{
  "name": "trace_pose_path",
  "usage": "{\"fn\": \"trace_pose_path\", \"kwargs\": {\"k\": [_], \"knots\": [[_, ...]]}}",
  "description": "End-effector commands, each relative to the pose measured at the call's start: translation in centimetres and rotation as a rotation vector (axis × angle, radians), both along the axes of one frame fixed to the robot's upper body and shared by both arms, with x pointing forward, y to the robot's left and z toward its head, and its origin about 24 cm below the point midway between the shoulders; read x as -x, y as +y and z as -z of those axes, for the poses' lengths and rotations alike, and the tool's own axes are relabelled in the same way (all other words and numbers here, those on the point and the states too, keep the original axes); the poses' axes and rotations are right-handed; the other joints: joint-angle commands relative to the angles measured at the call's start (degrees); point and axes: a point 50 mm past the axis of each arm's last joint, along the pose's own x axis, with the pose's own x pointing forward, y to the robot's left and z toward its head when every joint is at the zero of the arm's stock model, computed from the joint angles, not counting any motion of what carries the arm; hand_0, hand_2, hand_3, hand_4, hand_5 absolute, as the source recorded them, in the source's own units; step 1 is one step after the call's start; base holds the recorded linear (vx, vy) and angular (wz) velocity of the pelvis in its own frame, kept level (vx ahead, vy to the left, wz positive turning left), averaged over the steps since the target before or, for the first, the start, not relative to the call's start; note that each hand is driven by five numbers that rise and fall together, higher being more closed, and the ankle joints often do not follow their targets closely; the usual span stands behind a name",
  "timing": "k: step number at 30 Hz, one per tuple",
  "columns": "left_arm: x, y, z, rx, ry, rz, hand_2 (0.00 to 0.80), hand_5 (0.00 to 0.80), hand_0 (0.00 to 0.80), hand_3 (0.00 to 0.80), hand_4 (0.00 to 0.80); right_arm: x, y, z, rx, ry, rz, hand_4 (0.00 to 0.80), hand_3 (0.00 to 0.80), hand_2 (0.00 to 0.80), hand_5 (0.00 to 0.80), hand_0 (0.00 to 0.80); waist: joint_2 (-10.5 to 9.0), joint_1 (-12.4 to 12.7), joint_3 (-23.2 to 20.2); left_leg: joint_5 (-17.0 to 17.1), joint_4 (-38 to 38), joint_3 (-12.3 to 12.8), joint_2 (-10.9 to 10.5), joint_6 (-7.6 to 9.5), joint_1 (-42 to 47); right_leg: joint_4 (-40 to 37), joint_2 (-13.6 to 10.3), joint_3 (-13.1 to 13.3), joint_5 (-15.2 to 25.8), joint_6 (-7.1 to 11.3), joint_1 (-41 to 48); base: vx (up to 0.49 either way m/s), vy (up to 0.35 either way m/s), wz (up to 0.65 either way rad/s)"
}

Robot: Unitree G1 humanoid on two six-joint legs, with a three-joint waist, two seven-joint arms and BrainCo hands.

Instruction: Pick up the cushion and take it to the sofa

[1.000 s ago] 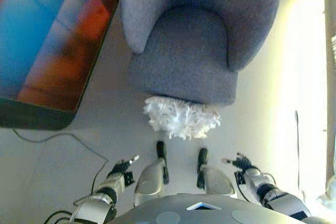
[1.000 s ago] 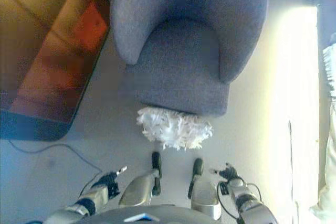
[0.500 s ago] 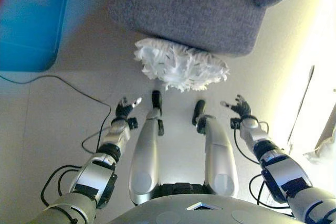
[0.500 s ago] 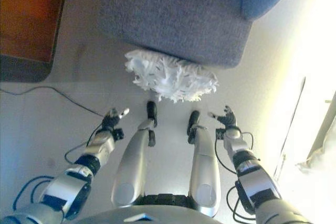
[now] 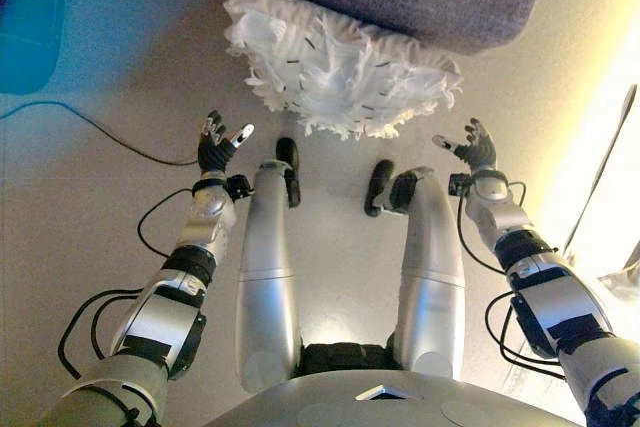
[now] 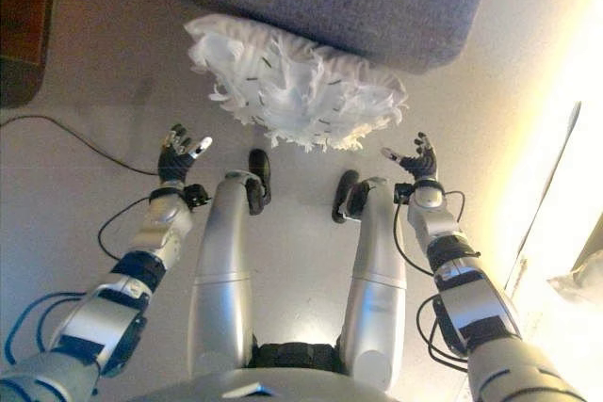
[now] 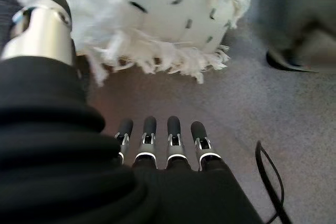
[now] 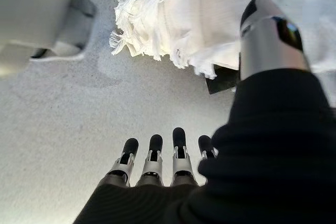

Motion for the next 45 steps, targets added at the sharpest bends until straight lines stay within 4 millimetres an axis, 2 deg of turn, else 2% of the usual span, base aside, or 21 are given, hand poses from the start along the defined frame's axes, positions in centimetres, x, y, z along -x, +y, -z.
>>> {"fn": "trace_pose_path", "kwargs": {"k": [1, 11, 15, 23, 27, 32, 40, 45], "knots": [[0.7, -0.3, 0.0, -0.008, -0.051, 0.002, 0.000, 0.000, 0.000, 0.000, 0.000, 1.0, -0.9, 0.1, -0.006, -0.039, 0.006, 0.000, 0.000, 0.000, 0.000, 0.000, 0.55, -0.8, -2.9, -9.1, 5.4, 4.5, -2.6, 5.34, 0.9, -5.4, 1.8, 3.5, 6.9, 3.40, -0.8, -0.030, 0.039, -0.03], [-0.3, 1.4, -3.1, -0.020, -0.179, -0.035, 0.000, 0.000, 0.000, 0.000, 0.000, 0.4, -2.7, -2.4, 0.026, -0.129, 0.035, 0.000, 0.000, 0.000, 0.000, 0.000, 0.72, -1.3, 0.1, -15.0, 19.1, 5.1, -0.6, 6.05, -6.9, 9.0, 1.7, 4.7, 1.0, 2.87, -8.6, -0.022, 0.029, -0.04], [-0.7, 2.1, -4.7, -0.045, -0.237, -0.020, 0.000, 0.000, 0.000, 0.000, 0.000, 0.1, -2.7, -3.7, 0.030, -0.192, 0.027, 0.000, 0.000, 0.000, 0.000, 0.000, 0.66, -1.5, 0.2, -17.3, 25.2, 5.0, 0.3, 6.25, -9.8, 15.4, 1.9, 5.0, -1.2, 2.71, -11.8, 0.032, 0.027, -0.03], [-2.0, 4.1, -9.2, -0.108, -0.323, 0.022, 0.000, 0.000, 0.000, 0.000, 0.000, -0.7, -2.9, -7.0, 0.037, -0.314, -0.024, 0.000, 0.000, 0.000, 0.000, 0.000, 1.01, -2.3, 0.2, -20.6, 35.2, 4.0, 1.1, 6.78, -13.6, 25.7, 1.7, 5.9, -4.8, 2.24, -15.7, 0.030, 0.021, -0.03], [-2.4, 4.5, -10.3, -0.085, -0.343, 0.031, 0.000, 0.000, 0.000, 0.000, 0.000, -1.2, -2.7, -8.5, 0.047, -0.357, -0.057, 0.000, 0.000, 0.000, 0.000, 0.000, 1.46, -2.5, 0.2, -22.4, 39.0, 3.2, 1.6, 7.17, -13.8, 29.8, 1.3, 6.1, -6.8, 1.70, -15.8, 0.058, 0.031, -0.04], [-3.3, 3.4, -11.3, -0.073, -0.342, 0.131, 0.000, 0.000, 0.000, 0.000, 0.000, -1.9, -1.9, -10.4, 0.011, -0.427, -0.113, 0.000, 0.000, 0.000, 0.000, 0.000, 1.78, -2.7, 0.2, -23.3, 41.7, 2.4, 1.5, 7.48, -13.8, 32.7, 0.5, 5.9, -7.7, 1.20, -15.8, 0.055, -0.003, -0.02], [-4.8, 1.5, -12.9, -0.065, -0.309, 0.302, 0.000, 0.000, 0.000, 0.000, 0.000, -2.7, 0.5, -13.0, -0.004, -0.510, -0.269, 0.000, 0.000, 0.000, 0.000, 0.000, 1.45, -3.3, 0.2, -25.3, 46.8, 1.8, 3.2, 7.72, -13.8, 37.4, -0.2, 5.3, -9.4, 0.17, -15.8, 0.031, 0.009, -0.06], [-5.5, 0.2, -14.9, -0.034, -0.345, 0.378, 0.000, 0.000, 0.000, 0.000, 0.000, -2.8, 1.9, -13.8, -0.008, -0.537, -0.342, 0.000, 0.000, 0.000, 0.000, 0.000, 0.82, -3.9, 0.2, -26.2, 49.2, 1.8, 4.3, 7.91, -13.8, 39.4, -0.5, 5.0, -10.0, -0.31, -15.8, 0.006, 0.005, -0.08]]}}
